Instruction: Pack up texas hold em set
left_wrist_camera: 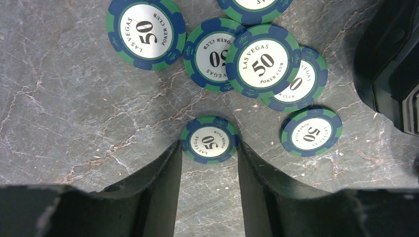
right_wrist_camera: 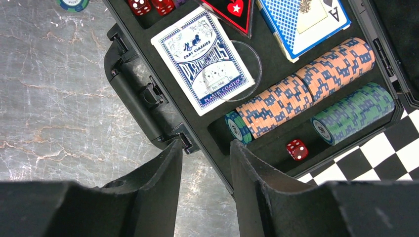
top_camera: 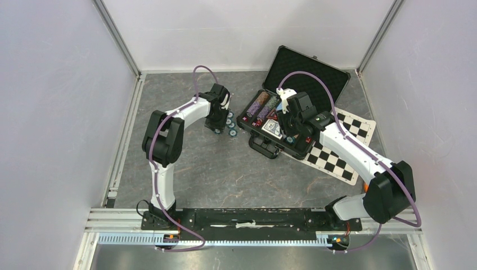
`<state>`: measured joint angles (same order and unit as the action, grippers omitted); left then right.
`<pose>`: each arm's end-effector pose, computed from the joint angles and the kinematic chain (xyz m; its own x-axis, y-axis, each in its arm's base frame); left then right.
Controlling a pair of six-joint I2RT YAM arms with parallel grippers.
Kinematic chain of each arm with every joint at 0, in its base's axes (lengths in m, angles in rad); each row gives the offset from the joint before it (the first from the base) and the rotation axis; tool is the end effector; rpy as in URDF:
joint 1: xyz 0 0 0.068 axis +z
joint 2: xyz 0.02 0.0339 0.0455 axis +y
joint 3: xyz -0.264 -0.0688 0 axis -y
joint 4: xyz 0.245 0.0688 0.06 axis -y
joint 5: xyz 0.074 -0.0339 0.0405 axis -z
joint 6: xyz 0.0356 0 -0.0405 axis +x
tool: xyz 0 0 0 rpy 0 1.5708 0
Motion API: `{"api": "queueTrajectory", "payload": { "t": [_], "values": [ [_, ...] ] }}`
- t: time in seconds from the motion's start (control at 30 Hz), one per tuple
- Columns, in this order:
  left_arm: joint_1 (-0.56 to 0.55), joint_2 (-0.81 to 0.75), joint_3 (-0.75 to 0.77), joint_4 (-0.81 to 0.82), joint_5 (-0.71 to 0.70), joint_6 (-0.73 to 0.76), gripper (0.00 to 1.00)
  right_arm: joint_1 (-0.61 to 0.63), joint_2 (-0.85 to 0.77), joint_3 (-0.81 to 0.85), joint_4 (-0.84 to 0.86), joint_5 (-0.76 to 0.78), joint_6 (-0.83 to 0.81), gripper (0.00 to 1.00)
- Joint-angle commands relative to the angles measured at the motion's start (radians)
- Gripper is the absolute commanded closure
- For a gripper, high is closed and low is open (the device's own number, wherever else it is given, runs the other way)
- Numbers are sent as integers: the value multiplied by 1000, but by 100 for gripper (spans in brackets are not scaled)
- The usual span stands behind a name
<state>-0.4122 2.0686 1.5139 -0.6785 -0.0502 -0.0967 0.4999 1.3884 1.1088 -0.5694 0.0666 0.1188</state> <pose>0.3876 -0.1675 0.1641 -0.8976 0.2873 -0.3342 0.2996 0.9539 0.0151 0.2614 0.1401 0.2810 -0.7062 -0.2510 -0.6620 -0.3585 0.9331 0.0287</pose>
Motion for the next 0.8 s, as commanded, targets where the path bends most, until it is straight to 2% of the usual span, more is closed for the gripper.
{"api": "queueTrajectory", "payload": {
  "t": [0.0,0.1,0.23,0.43,0.6,0.77],
  "values": [
    [2,34,19,17,-26,29,54,-2,-34,33,23,-10,11,54],
    [2,15,27,19,-25,32,60,-3,-32,36,25,-20,14,54],
    [1,-40,20,19,-10,35,61,-4,-13,67,23,-59,29,54],
    [-13,-161,-6,29,45,34,62,-22,89,200,6,-214,90,54],
    [-28,-287,-73,100,169,-8,61,-111,183,309,-12,-425,248,55],
    [-69,-380,-135,191,297,-30,61,-147,235,355,10,-545,351,54]
  ]
}}
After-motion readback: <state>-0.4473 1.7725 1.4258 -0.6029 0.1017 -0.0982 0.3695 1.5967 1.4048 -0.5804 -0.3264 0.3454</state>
